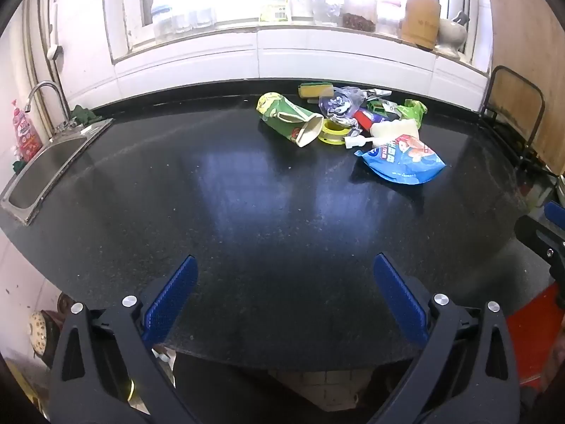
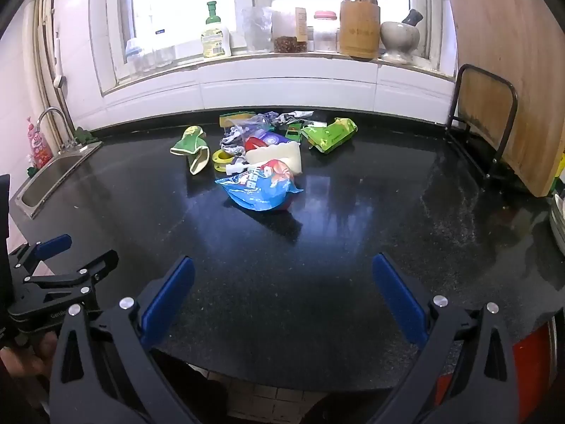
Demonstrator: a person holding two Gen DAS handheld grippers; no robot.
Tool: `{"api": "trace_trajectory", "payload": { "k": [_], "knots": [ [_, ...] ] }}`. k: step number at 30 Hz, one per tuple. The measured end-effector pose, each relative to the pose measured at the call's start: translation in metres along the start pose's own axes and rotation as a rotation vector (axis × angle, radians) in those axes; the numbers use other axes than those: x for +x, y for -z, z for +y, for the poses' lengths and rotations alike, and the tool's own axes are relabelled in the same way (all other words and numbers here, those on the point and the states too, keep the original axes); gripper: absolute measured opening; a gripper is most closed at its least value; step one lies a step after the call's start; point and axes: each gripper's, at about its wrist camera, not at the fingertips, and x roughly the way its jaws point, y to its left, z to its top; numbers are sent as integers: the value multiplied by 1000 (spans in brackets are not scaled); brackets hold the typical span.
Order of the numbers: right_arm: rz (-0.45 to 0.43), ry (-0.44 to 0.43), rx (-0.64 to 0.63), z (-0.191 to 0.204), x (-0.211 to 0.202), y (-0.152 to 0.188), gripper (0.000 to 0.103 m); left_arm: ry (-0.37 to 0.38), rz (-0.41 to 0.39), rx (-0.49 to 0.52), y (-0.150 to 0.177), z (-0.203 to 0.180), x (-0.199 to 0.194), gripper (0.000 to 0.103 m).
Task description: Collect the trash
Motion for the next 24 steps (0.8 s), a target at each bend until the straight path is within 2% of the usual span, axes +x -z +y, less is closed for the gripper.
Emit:
{"api": "trace_trajectory", "payload": {
  "k": [9,11,24],
  "knots": [
    [3,3,-7,2,0,0,97,-1,9,8,-4,-12,-10,97],
    [-1,-1,1,3,-1,2,97,8,0,-2,0,3,-5,97],
    [4,-7,7,2,-1,3,97,7,6,5,1,-2,-2,97]
  ]
}}
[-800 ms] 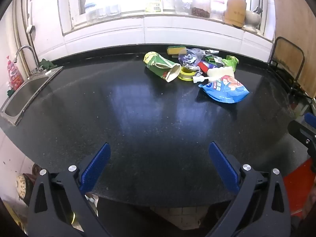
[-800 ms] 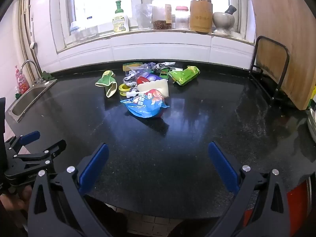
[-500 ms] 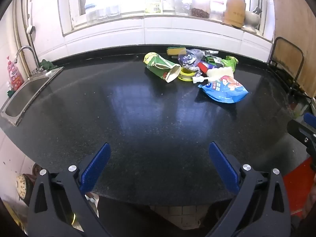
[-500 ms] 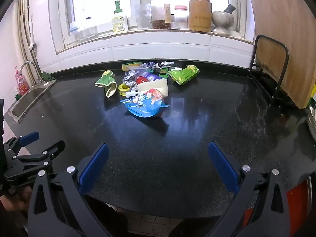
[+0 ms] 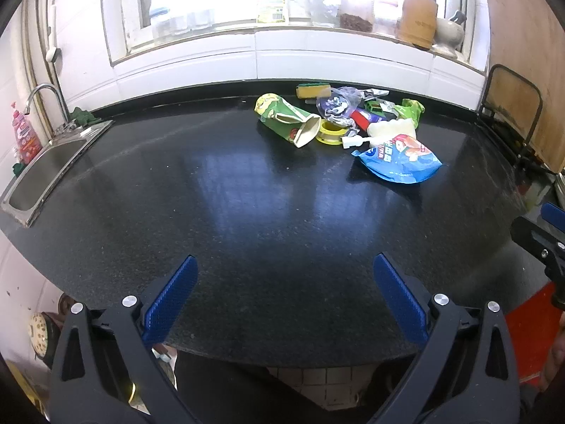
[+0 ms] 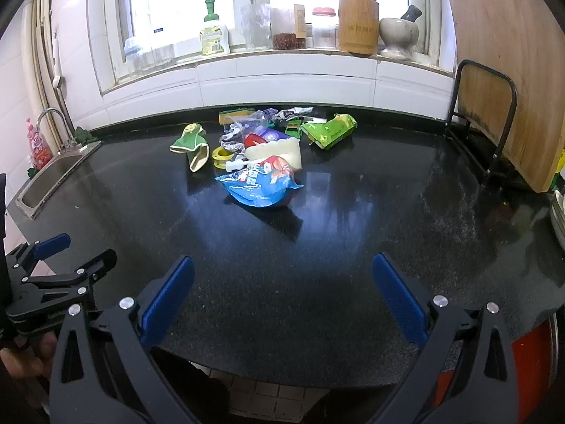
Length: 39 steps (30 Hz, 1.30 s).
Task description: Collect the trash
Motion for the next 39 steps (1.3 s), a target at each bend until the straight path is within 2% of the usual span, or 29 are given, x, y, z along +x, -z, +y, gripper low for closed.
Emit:
{"api": "trace_trajectory", "payload": {
  "k": [39],
  "knots": [
    [9,-1,0,-1,0,-1,97,7,13,8,2,-1,2,97]
  ]
}}
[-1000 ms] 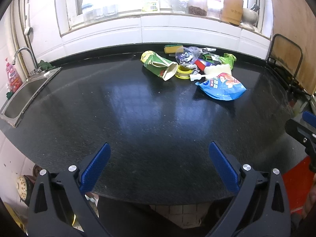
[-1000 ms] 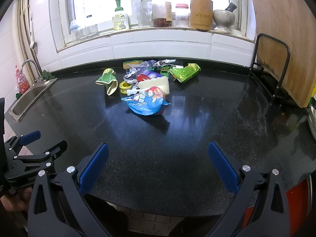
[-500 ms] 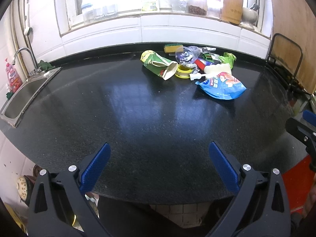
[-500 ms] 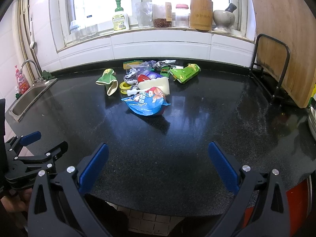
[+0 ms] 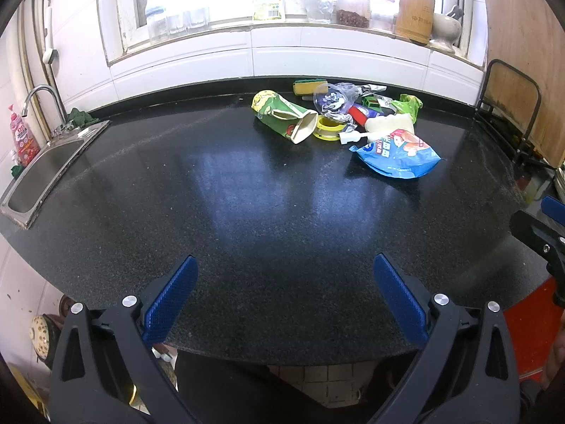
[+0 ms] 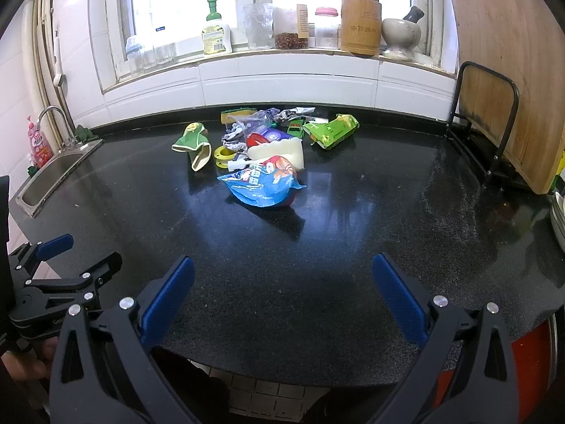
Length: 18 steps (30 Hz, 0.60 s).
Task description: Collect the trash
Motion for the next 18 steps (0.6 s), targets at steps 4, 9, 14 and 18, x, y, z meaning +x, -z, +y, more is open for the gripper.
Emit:
{"api": "trace_trajectory", "payload": {
  "k": [4,9,14,18],
  "knots": [
    [0,0,0,0,0,0,97,-2,2,1,0,1,1,97],
    [-1,0,0,0,0,0,97,-3,5,3,0,1,2,97],
    [7,0,1,1,2,0,97,-1,14,3,-2,3,5,97],
    [17,-1,1,0,8,-3,97,4,25,5,-6,4,11,97]
  ]
}}
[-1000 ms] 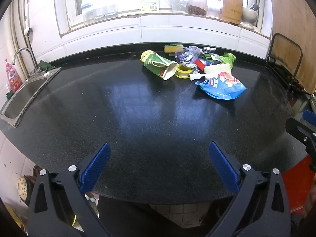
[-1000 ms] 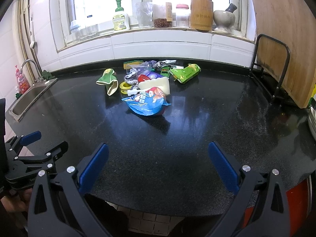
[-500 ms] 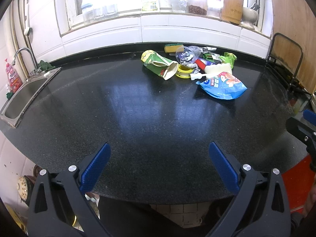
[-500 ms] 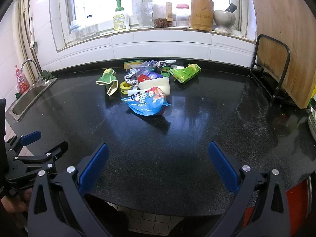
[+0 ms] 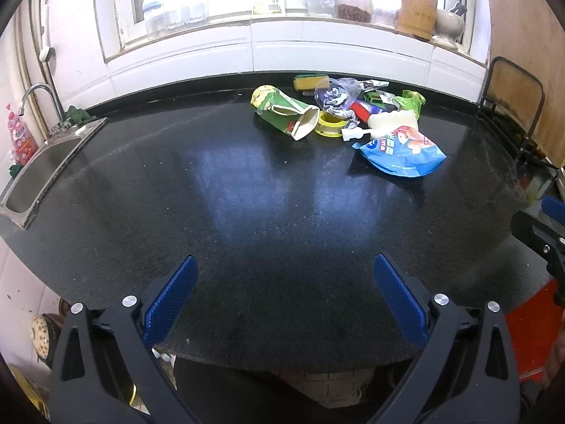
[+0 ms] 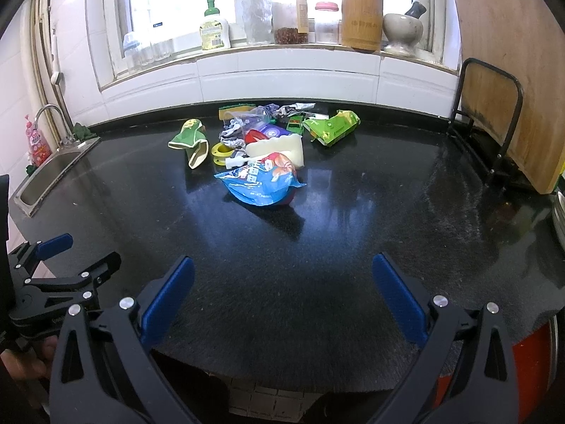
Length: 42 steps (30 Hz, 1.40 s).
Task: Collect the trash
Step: 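Grasp the green snack wrapper with the left gripper while the right grasps the blue bag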
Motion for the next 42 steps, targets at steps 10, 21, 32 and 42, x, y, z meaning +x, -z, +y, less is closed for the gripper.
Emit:
{"api": "trace_trajectory", "payload": {
  "k": [10,21,32,42],
  "knots": [
    [19,-42,-39,-4,66,-49,97,27,22,5,-92,2,66,97],
    [151,-66,-18,-12,183,-89,93,31,193,-126,-181,14,201,97],
    [171,-162,-20,-2,187,-86,6,117,146,-152,-185,17,204,31],
    [81,-167,-20,4,139,-87,4,104,78,-107,-175,30,151,9]
  ]
}}
